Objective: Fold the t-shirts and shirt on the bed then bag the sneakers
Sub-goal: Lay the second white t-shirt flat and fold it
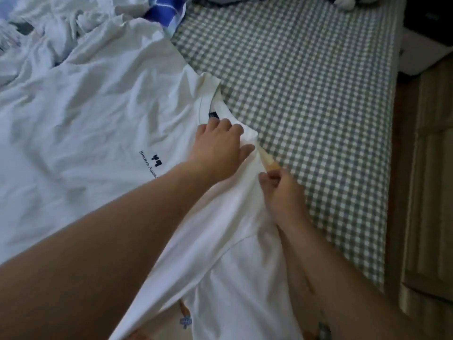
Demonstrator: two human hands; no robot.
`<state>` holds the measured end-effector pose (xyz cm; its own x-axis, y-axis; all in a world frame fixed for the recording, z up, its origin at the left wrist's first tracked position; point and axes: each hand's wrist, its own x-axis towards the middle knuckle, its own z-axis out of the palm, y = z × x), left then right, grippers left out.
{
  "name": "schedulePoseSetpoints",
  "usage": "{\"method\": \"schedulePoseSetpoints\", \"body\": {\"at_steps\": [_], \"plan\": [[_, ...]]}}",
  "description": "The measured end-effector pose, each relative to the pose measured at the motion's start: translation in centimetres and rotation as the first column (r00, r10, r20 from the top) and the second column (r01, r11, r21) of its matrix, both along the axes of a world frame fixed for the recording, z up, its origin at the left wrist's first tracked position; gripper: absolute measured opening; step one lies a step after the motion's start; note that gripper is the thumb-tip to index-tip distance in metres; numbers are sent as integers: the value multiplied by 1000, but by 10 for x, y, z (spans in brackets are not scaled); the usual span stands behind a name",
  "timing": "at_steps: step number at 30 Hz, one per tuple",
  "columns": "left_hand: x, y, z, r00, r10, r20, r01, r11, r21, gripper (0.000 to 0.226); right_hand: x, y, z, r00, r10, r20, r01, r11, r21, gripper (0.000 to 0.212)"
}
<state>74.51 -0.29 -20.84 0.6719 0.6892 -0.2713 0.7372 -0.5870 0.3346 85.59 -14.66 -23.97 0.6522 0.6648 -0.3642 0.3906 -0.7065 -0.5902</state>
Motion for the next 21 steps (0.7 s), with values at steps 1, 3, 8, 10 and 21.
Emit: {"method": "schedulePoseSetpoints", "body": {"at_steps": [1,3,8,10,21], "plan": [[22,11,-4,998,-43,-37,42,999,-28,41,-1,-6,-2,1000,9,4,-9,1000,-8,22],[49,26,-11,995,-65,-75,61,997,-45,32,1,-14,-7,1000,-5,10,5,1000,4,22],[54,24,-31,998,14,60,-22,993,120,28,2,-17,-9,995,-75,70,75,997,14,18],[37,2,-29,988,-66,140,26,963,270,39,-9,-19,-6,989,-53,139,55,998,-11,21],[-89,-37,-52,981,-41,-190,65,990,124,68,-48,-8,-1,764,173,622,-189,981,-42,48]]}}
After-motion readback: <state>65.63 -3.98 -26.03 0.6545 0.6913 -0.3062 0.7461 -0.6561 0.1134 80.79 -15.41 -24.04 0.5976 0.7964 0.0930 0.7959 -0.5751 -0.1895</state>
